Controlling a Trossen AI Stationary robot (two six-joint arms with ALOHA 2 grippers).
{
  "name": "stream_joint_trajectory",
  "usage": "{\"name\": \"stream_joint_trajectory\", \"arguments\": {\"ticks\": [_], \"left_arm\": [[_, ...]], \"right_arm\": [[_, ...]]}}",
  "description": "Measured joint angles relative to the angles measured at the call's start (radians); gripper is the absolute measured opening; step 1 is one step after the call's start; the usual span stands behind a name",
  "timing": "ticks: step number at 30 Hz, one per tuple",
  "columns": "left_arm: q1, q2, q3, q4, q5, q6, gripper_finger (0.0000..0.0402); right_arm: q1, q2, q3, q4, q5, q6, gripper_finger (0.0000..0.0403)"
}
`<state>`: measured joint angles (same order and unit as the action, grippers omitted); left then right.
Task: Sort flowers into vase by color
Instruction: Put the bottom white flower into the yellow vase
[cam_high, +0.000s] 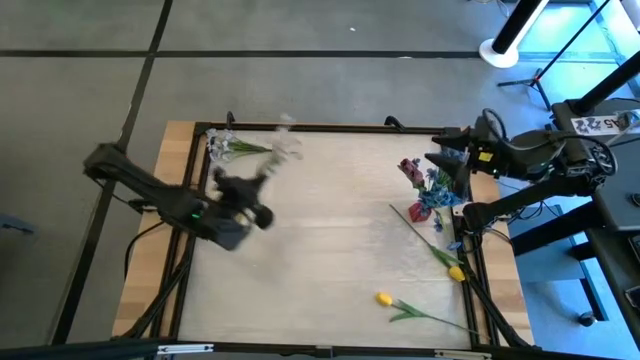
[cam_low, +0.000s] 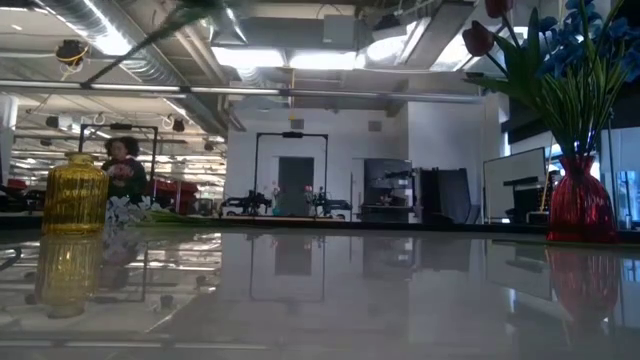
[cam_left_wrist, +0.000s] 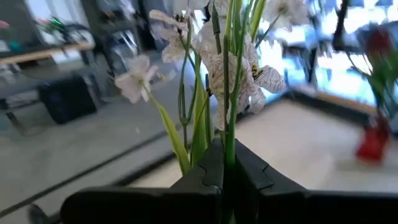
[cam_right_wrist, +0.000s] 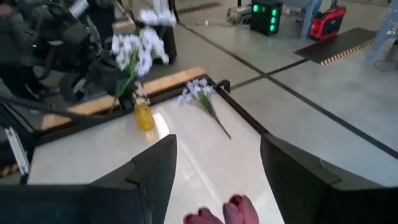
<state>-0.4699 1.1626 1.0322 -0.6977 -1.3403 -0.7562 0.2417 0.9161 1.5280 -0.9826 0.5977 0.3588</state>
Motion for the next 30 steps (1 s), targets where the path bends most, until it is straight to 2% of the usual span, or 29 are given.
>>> {"name": "stream_joint_trajectory", "arguments": {"ticks": [6, 12, 15, 24, 27, 30], "left_arm": [[-0.038, -0.252, -0.168, -0.004, -0.153, 0.006, 0.0005], [-0.057, -0.401, -0.295, -0.004, -0.228, 0.006, 0.0005], [-0.057, -0.456, -0.339, -0.004, -0.231, 0.003, 0.0005], [-0.016, -0.504, -0.486, -0.006, -0.229, -0.148, 0.0005], [-0.002, -0.504, -0.486, 0.009, -0.23, -0.145, 0.0005], [0.003, -0.504, -0.465, 0.044, -0.232, -0.08, 0.0005]], "right_arm": [[0.0, 0.019, 0.0, 0.033, 0.086, 0.009, 0.0232], [0.0, 0.055, 0.0, 0.076, 0.147, 0.011, 0.0232], [0.0, 0.07, 0.0, 0.078, 0.189, 0.019, 0.0232], [0.0, 0.131, 0.0, 0.249, 0.232, -0.005, 0.0232], [0.0, 0.147, 0.0, 0.314, 0.238, -0.047, 0.0232], [0.0, 0.157, 0.0, 0.354, 0.267, -0.083, 0.0232]]}}
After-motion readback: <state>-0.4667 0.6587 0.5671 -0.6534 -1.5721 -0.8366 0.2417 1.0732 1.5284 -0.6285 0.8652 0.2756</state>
